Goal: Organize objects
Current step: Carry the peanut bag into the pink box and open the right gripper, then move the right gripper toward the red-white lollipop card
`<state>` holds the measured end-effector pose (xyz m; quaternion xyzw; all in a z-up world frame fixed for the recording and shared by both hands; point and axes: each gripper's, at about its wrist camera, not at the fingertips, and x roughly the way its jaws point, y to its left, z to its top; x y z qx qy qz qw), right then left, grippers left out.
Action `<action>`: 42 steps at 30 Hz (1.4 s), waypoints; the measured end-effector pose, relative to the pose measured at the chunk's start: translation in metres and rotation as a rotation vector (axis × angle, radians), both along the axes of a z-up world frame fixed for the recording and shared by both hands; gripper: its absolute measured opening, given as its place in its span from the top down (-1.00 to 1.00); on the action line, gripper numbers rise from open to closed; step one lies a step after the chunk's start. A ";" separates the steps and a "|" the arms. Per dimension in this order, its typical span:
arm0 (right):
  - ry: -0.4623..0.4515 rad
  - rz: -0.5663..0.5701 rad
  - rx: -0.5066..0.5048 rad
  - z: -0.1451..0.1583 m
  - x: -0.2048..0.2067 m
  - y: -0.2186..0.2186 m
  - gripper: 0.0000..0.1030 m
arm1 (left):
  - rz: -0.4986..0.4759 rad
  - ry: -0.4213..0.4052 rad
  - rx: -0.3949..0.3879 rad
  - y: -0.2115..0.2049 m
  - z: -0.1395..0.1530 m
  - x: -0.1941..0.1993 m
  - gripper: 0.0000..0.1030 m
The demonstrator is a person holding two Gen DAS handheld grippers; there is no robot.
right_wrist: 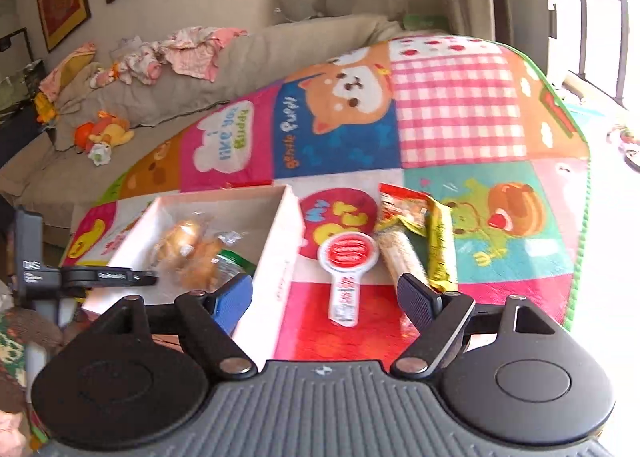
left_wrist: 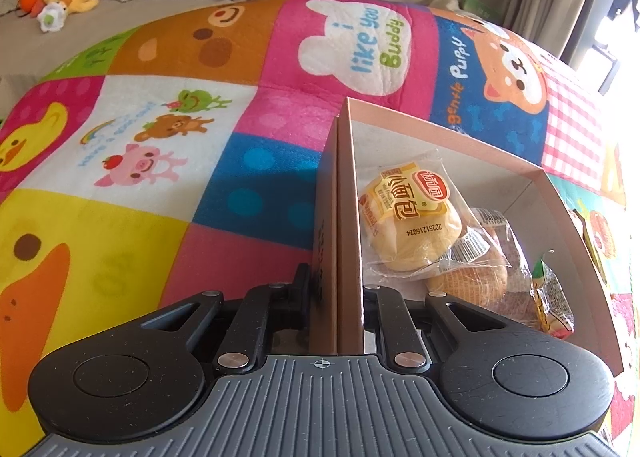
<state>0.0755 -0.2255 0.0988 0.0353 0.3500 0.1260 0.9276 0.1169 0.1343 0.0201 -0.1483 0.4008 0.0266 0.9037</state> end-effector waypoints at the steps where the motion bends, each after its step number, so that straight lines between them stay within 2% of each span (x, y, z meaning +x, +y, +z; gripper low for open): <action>1: 0.019 -0.018 -0.018 -0.008 0.003 -0.005 -0.57 | -0.002 -0.001 0.001 0.000 0.000 0.000 0.69; 9: 0.092 -0.073 -0.080 -0.055 0.028 -0.022 -0.57 | 0.001 -0.014 0.013 -0.001 -0.001 -0.002 0.69; 17: 0.055 -0.162 -0.115 -0.070 0.081 -0.028 -0.57 | -0.003 -0.015 0.006 0.000 -0.002 -0.003 0.69; 19: 0.078 -0.185 -0.098 -0.074 0.100 -0.034 -0.46 | -0.002 -0.017 0.001 0.000 -0.002 -0.004 0.68; 22: 0.068 -0.188 -0.069 -0.072 0.105 -0.037 -0.32 | 0.001 -0.018 0.004 0.000 -0.002 -0.004 0.69; 26: 0.009 -0.142 -0.102 -0.064 0.091 -0.026 -0.32 | 0.004 -0.019 0.005 -0.001 -0.002 -0.004 0.69; 31: 0.049 -0.007 -0.065 -0.067 0.083 -0.004 -0.33 | 0.001 -0.018 -0.001 0.000 -0.002 -0.004 0.68; 35: 0.026 0.021 -0.104 -0.068 0.077 0.013 -0.36 | 0.001 -0.018 -0.001 0.000 -0.002 -0.003 0.68; 38: 0.039 0.063 -0.085 -0.064 0.071 0.018 -0.21 | 0.004 -0.018 -0.001 0.000 -0.001 -0.003 0.68; 41: 0.069 0.102 -0.107 -0.068 0.067 0.027 -0.08 | 0.003 -0.020 -0.006 0.001 -0.002 -0.004 0.68; 42: 0.086 0.110 -0.119 -0.072 0.067 0.030 0.05 | 0.002 -0.021 -0.007 0.001 -0.002 -0.004 0.68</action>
